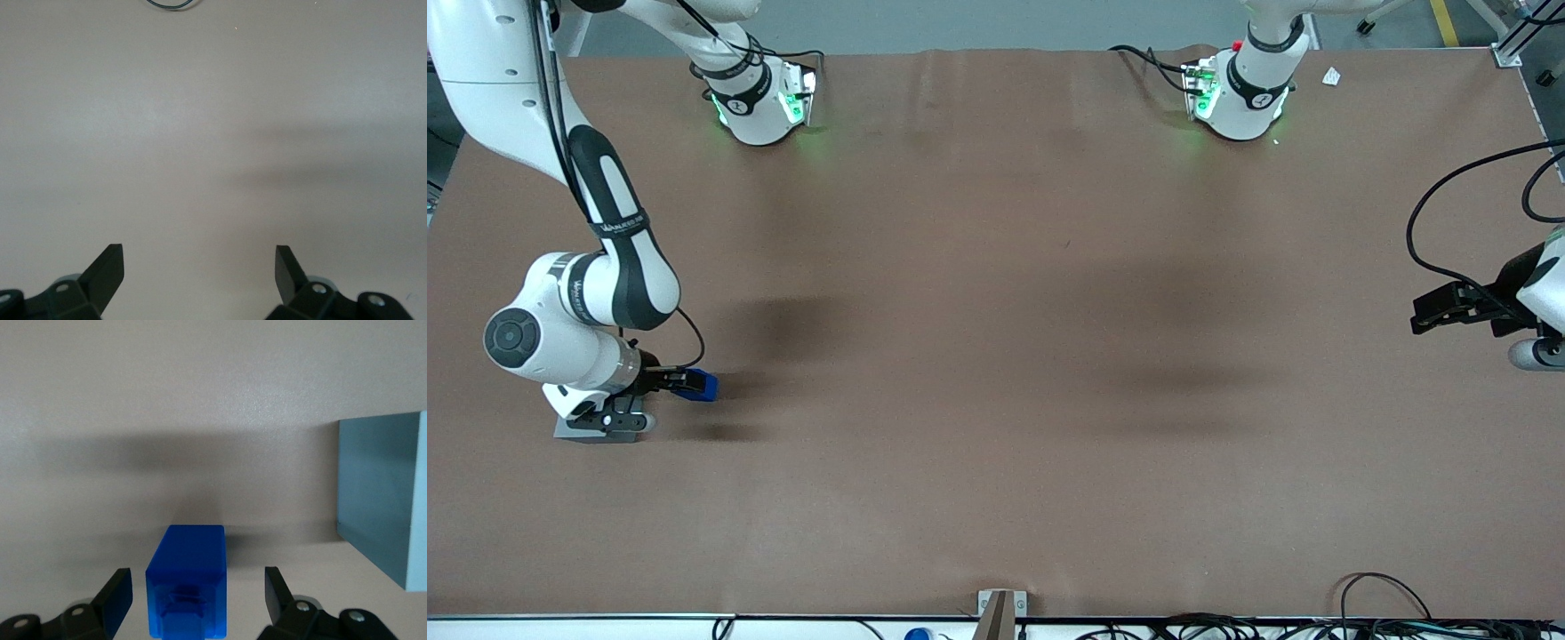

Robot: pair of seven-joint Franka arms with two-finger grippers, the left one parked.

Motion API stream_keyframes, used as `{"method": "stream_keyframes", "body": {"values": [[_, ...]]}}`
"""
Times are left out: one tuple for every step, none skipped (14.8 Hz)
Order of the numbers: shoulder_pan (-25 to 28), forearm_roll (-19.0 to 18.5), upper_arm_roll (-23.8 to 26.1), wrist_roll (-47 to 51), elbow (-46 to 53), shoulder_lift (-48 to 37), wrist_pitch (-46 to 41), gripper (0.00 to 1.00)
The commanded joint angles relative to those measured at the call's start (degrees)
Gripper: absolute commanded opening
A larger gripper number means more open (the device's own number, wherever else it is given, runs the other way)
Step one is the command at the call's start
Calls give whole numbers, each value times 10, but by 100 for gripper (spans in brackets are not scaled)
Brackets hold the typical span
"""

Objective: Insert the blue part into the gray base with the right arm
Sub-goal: 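Lift the blue block with the right gripper toward the gray base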

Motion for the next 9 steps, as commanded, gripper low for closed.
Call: {"method": "stream_keyframes", "body": {"values": [[-5, -8, 4, 3, -3, 1, 3, 88], [-4, -8, 4, 3, -4, 1, -1, 88], [-4, -7, 4, 4, -8, 1, -2, 88], [-4, -7, 4, 3, -14, 1, -2, 88], [-4, -7, 4, 3, -15, 1, -2, 88], [-4, -7, 4, 3, -15, 1, -2, 87], [-3, -7, 4, 3, -15, 1, -2, 85], [-3, -7, 4, 4, -15, 0, -2, 83], [-3, -7, 4, 4, -15, 1, -2, 80]]}}
